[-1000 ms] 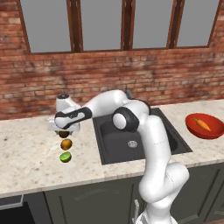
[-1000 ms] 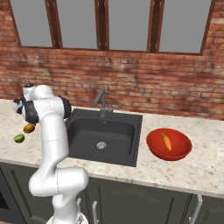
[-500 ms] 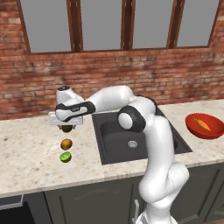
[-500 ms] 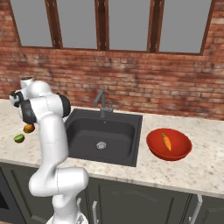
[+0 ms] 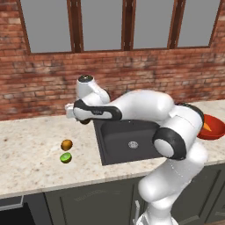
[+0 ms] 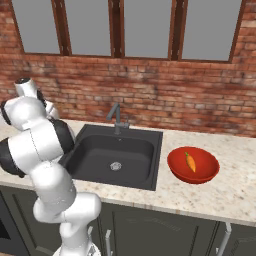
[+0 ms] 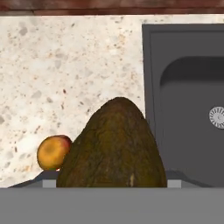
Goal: There is a mixed pile of frozen fruits and vegetables on the counter. Locate all the frozen vegetables and place the items in a bowl on the counter. Take all the frozen fruits and defrost them in a running sink.
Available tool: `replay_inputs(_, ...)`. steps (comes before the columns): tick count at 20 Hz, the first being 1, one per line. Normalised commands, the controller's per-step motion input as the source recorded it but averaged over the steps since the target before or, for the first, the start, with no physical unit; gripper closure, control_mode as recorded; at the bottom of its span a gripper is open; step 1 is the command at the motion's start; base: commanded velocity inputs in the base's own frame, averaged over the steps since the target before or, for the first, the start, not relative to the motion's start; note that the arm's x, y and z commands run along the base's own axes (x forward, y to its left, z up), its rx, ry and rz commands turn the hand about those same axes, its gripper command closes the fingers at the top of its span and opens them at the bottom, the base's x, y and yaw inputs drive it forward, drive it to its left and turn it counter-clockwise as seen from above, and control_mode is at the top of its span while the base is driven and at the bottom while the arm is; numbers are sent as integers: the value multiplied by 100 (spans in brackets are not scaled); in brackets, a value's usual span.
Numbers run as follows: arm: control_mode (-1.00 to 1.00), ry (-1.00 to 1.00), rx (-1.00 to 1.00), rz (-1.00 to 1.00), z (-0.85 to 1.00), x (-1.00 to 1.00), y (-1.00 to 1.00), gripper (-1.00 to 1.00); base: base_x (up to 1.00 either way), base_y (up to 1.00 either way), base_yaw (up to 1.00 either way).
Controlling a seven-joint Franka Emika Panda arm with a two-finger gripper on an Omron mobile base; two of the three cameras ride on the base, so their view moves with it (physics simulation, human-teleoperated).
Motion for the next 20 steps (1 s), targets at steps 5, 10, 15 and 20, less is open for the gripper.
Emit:
replay_inputs(5, -100, -6, 1, 14, 11, -18, -43, 100, 0, 0, 0)
replay_inputs(10, -100, -5, 0, -45, 0, -35, -10, 100, 0, 0, 0)
replay_inputs(15, -100, 24, -2, -68, 12, 2, -31, 100, 0, 0, 0)
replay_inputs(20, -100, 34, 5, -43, 60, 14, -11, 100, 0, 0, 0)
